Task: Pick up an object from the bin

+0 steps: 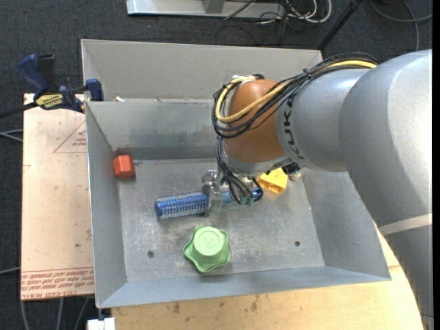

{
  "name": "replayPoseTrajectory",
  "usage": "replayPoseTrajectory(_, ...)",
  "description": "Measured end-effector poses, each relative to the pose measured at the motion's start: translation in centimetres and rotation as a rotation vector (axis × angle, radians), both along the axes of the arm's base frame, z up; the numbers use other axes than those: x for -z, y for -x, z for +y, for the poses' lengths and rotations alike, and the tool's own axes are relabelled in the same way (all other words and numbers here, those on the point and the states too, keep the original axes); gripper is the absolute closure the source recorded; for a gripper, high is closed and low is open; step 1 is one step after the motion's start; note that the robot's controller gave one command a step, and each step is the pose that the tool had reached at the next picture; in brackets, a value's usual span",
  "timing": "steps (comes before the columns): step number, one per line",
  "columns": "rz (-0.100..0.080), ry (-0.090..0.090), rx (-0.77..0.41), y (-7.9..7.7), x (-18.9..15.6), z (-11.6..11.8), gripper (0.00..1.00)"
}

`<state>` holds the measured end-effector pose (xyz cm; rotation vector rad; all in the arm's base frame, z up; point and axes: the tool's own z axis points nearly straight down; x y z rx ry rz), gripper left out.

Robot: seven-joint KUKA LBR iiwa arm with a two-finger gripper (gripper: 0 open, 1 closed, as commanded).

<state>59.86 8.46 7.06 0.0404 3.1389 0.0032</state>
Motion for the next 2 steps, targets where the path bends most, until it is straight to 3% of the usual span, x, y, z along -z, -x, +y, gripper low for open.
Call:
replayPoseTrajectory(1, -0.006, 0.001, -0.054, 1.0, -11.4, -0.5, 1.00)
replayPoseTrajectory(2, -0.004, 0.003, -0.466, 6.6, -19.1, -1.2, 1.00)
